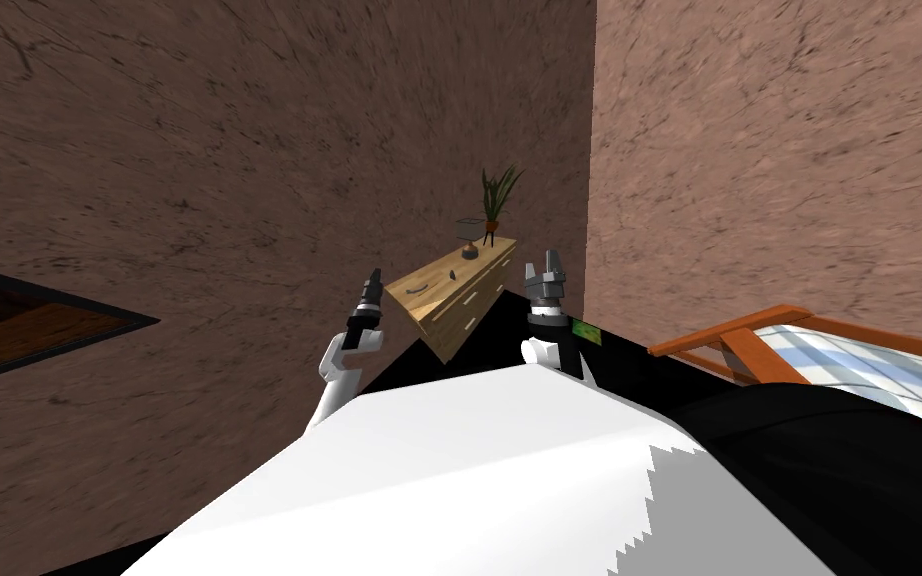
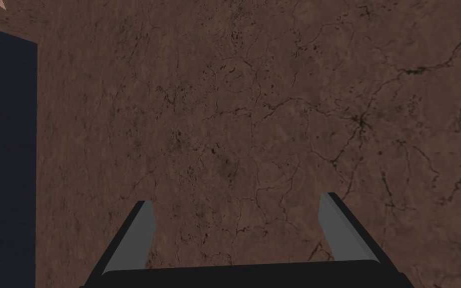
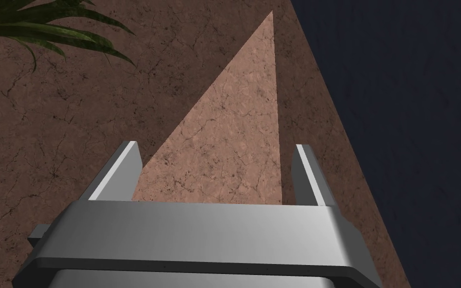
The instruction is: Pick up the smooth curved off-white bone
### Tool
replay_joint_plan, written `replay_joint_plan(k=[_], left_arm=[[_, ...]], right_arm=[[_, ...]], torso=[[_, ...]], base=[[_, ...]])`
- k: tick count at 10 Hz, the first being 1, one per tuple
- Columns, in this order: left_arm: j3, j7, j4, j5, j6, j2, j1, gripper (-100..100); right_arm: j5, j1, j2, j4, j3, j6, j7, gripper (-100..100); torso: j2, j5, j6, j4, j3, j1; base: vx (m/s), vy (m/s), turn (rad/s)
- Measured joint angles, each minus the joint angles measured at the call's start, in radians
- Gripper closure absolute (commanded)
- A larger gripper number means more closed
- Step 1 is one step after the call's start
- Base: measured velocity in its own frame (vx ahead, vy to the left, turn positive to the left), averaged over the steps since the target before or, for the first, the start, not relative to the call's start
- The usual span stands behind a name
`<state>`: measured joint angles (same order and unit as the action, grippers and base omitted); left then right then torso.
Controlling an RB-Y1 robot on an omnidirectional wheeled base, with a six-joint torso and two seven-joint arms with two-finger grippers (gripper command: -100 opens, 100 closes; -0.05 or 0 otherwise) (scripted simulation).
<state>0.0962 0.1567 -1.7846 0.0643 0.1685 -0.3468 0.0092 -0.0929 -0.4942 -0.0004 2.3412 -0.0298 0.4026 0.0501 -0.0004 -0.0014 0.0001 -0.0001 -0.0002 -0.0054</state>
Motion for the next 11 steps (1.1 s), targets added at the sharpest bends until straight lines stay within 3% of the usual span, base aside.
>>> replay_joint_plan(k=[3, 11], left_arm=[[0.016, 0.032, 0.098, 0.003, -0.066, -0.025, -0.088, -100], [0.063, 0.093, 0.335, 0.005, -0.231, -0.09, -0.266, -100]], right_arm=[[0.0, 0.0, 0.0, 0.0, 0.0, 0.0, 0.0, 0], [0.0, 0.0, 0.0, 0.0, 0.0, 0.0, 0.0, 0]], torso=[[-0.001, -0.001, 0.0, 0.0, -0.001, -0.003], [-0.002, 0.0, 0.0, 0.0, -0.001, -0.002]], base=[[0.002, -0.111, 0.065], [0.001, -0.101, 0.064]])
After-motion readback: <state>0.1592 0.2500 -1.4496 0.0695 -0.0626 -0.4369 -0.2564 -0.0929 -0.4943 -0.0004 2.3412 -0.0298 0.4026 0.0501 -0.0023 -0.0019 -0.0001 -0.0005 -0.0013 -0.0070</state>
